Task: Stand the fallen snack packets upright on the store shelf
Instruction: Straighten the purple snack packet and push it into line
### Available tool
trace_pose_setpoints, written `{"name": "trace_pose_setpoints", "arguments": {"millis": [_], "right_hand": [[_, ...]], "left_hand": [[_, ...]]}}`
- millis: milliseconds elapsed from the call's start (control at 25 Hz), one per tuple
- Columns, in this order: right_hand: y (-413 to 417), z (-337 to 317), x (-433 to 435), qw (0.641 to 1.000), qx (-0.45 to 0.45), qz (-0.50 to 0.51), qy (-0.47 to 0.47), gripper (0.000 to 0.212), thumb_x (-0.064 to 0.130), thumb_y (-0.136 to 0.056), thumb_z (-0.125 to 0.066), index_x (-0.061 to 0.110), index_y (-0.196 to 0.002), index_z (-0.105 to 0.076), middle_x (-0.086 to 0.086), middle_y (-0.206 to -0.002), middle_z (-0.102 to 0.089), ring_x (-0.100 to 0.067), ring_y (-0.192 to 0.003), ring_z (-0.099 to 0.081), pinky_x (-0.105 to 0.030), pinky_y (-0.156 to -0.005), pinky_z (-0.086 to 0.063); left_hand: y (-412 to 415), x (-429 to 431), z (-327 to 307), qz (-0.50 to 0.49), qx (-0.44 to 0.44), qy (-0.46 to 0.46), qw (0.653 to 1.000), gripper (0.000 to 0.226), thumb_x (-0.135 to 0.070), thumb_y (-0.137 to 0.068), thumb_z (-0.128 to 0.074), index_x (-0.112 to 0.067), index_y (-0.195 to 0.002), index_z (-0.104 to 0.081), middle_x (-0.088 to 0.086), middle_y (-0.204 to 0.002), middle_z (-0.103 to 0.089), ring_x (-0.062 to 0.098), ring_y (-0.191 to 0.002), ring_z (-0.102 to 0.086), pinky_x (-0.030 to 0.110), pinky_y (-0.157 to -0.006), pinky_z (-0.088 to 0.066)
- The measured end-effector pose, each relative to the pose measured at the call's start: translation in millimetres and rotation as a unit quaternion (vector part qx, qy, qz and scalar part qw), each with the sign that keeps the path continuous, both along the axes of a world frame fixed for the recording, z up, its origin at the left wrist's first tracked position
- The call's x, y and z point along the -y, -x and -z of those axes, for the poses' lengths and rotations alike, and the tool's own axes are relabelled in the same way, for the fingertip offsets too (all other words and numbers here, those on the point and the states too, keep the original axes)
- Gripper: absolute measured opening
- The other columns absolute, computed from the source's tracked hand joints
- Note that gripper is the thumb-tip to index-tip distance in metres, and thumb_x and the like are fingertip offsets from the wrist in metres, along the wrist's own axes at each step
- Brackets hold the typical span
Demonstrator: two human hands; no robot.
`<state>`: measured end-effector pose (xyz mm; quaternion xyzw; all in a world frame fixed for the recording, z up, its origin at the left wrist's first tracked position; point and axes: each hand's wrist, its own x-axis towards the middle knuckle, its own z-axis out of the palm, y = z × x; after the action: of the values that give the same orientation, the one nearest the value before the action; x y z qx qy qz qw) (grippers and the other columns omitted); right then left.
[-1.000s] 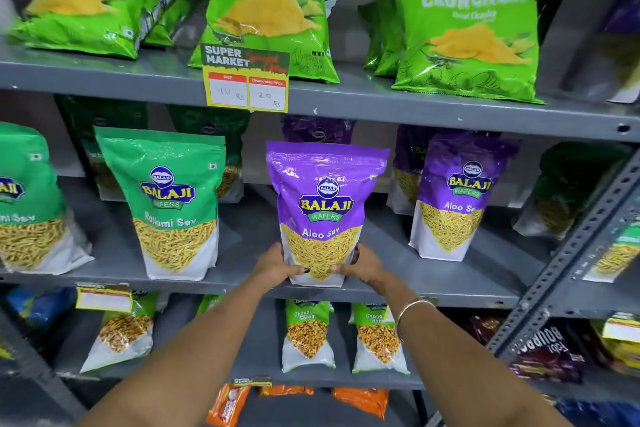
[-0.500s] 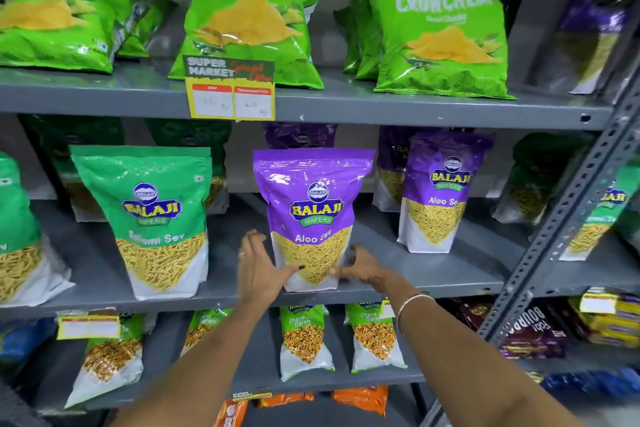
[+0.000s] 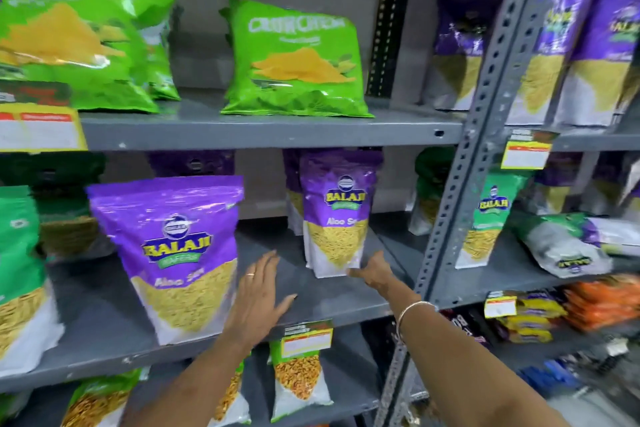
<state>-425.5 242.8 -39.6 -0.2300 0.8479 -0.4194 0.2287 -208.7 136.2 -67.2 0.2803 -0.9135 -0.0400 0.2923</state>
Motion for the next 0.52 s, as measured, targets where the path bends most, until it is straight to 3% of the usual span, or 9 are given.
{"name": "trace_pose_setpoints", "arguments": {"millis": [80,160,240,280,360,440,520], "right_hand": [[41,4,-8,0.999,0.02,-0.009,0.024,0.089,0.019,-0.07,-0.078,-0.002,-0.14,-0.026,-0.02,-0.134,-0.045,-0.033,-0.123,-0.049,-0.037,-0.098,-0.043],[72,15,-2,0.996,0.055,-0.05,0.044,0.077,0.013,-0.069,-0.079,0.007,-0.134,-0.038,-0.009,-0.128,-0.051,-0.026,-0.118,-0.052,-0.025,-0.09,-0.047],[85,18,9,0.992,0.067,-0.091,0.047,0.069,0.017,-0.064,-0.083,0.026,-0.118,-0.041,0.002,-0.119,-0.043,-0.019,-0.117,-0.048,-0.017,-0.085,-0.049],[95,27,20,0.99,0.068,-0.107,0.055,0.076,0.022,-0.06,-0.086,0.03,-0.12,-0.04,0.003,-0.121,-0.04,-0.02,-0.124,-0.045,-0.023,-0.093,-0.048],[101,29,34,0.986,0.052,-0.144,0.065,0.087,0.024,-0.056,-0.086,0.017,-0.129,-0.038,-0.001,-0.132,-0.045,-0.023,-0.129,-0.043,-0.041,-0.106,-0.042],[102,31,40,0.984,0.049,-0.147,0.083,0.083,0.019,-0.056,-0.085,0.01,-0.126,-0.04,-0.009,-0.131,-0.054,-0.027,-0.124,-0.05,-0.047,-0.105,-0.042],[102,34,37,0.982,0.064,-0.148,0.101,0.08,0.024,-0.052,-0.087,0.011,-0.119,-0.045,-0.01,-0.126,-0.058,-0.027,-0.118,-0.054,-0.047,-0.104,-0.044]], "left_hand": [[50,-4,-4,-0.038,-0.04,-0.189,0.98,0.079,-0.037,-0.078,-0.067,-0.003,-0.14,-0.032,0.015,-0.146,-0.04,0.03,-0.135,-0.036,0.036,-0.111,-0.029],[91,-3,-10,-0.073,-0.071,-0.367,0.925,0.093,-0.031,-0.077,-0.071,-0.002,-0.147,-0.017,0.014,-0.155,-0.023,0.028,-0.143,-0.025,0.034,-0.115,-0.023],[123,7,-15,-0.062,-0.115,-0.477,0.869,0.092,-0.02,-0.077,-0.073,-0.002,-0.147,-0.016,0.013,-0.154,-0.026,0.026,-0.142,-0.029,0.035,-0.114,-0.025],[137,11,-17,-0.049,-0.151,-0.514,0.843,0.084,-0.012,-0.078,-0.072,-0.002,-0.144,-0.022,0.013,-0.148,-0.036,0.027,-0.135,-0.039,0.036,-0.11,-0.032],[149,17,-19,-0.053,-0.213,-0.551,0.805,0.065,-0.002,-0.078,-0.069,0.0,-0.134,-0.035,0.014,-0.13,-0.053,0.025,-0.11,-0.055,0.034,-0.092,-0.045],[152,17,-19,-0.083,-0.231,-0.54,0.805,0.05,-0.001,-0.079,-0.068,0.001,-0.122,-0.044,0.013,-0.114,-0.059,0.021,-0.096,-0.056,0.033,-0.081,-0.048],[149,11,-15,-0.113,-0.234,-0.524,0.811,0.037,-0.005,-0.076,-0.072,-0.004,-0.105,-0.049,0.015,-0.109,-0.062,0.023,-0.096,-0.058,0.039,-0.087,-0.049]]}}
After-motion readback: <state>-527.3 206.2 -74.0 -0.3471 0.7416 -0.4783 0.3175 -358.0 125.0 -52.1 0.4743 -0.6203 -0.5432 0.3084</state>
